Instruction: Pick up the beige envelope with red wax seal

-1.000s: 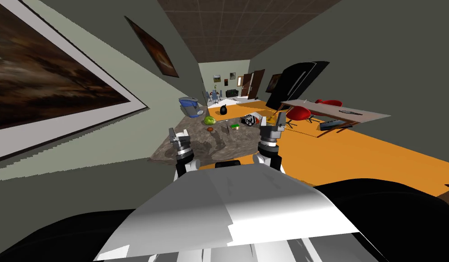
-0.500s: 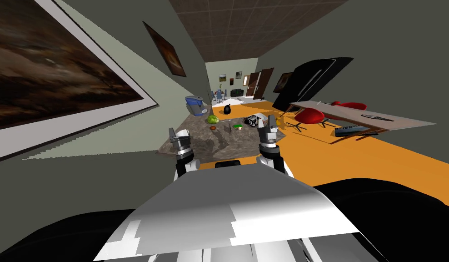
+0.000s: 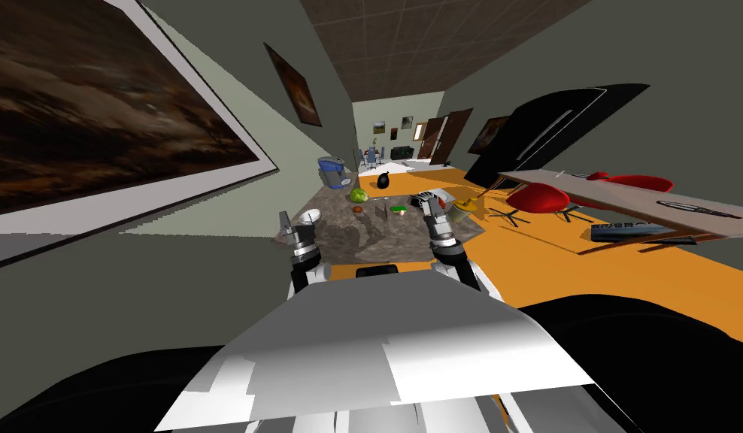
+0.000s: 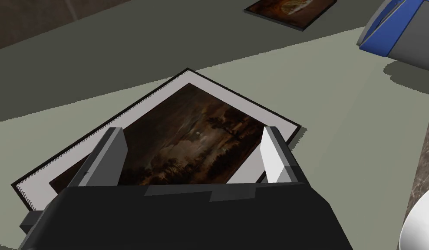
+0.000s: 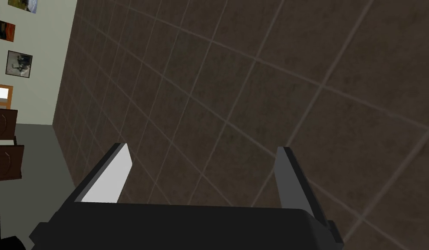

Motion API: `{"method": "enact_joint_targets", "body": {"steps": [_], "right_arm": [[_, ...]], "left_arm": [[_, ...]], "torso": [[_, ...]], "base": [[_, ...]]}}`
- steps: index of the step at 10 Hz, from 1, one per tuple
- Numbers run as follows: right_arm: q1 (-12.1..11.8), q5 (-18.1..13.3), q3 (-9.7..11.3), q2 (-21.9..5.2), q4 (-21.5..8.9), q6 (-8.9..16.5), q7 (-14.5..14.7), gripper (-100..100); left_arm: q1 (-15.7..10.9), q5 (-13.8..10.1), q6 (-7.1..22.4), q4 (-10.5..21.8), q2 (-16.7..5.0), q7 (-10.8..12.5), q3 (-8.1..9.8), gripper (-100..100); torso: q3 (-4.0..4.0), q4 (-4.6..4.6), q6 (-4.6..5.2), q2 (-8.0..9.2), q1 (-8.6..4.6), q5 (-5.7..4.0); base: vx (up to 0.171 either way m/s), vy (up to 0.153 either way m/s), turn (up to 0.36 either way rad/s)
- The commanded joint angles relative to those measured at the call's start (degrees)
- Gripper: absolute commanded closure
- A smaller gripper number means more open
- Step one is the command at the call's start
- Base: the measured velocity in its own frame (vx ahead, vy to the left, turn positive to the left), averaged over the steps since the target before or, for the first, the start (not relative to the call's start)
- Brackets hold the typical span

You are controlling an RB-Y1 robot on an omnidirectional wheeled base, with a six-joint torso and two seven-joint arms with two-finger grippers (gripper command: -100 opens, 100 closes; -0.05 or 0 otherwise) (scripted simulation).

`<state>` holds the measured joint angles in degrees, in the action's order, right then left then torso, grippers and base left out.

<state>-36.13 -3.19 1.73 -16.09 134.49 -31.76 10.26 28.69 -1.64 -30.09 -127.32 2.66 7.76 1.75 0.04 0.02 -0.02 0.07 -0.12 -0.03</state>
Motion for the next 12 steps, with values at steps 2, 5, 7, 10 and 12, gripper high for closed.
{"method": "enact_joint_targets", "body": {"steps": [2, 5, 7, 10, 12], "right_arm": [[-1.72, -3.13, -0.60, -4.12, -0.35, 0.43, 1.26, -100], [-2.65, -5.46, -0.99, -7.90, -0.69, 0.88, 2.12, -100], [-3.58, -7.95, -1.38, -11.03, -1.10, 1.29, 2.99, -100], [-5.44, -13.03, -2.18, -16.36, -2.21, 1.92, 4.75, -100], [-6.34, -15.52, -2.59, -19.70, -2.90, 2.13, 5.63, -100]], "left_arm": [[0.01, 0.00, 0.00, 0.00, 0.00, 0.00, 0.01, 0], [0.00, 0.00, 0.00, 0.00, 0.00, 0.00, 0.00, 0], [0.00, 0.00, 0.00, 0.00, 0.00, 0.00, 0.00, 0], [0.01, 0.00, 0.00, 0.00, 0.00, 0.00, 0.01, 0], [0.02, 0.00, 0.00, 0.00, 0.00, 0.00, 0.01, 0]], "torso": [[-0.01, 0.00, 0.04, -0.03, 0.01, 0.00], [-0.02, -0.01, 0.01, -0.04, 0.01, 0.00], [-0.01, 0.00, 0.01, -0.02, 0.00, 0.00], [-0.03, -0.01, 0.05, -0.05, 0.02, 0.00], [-0.03, -0.01, 0.07, -0.05, 0.00, 0.00]], "base": [[-0.015, -0.019, 0.149], [-0.017, -0.018, 0.180], [-0.021, -0.020, 0.207], [-0.018, -0.014, 0.240], [-0.019, -0.015, 0.187]]}}
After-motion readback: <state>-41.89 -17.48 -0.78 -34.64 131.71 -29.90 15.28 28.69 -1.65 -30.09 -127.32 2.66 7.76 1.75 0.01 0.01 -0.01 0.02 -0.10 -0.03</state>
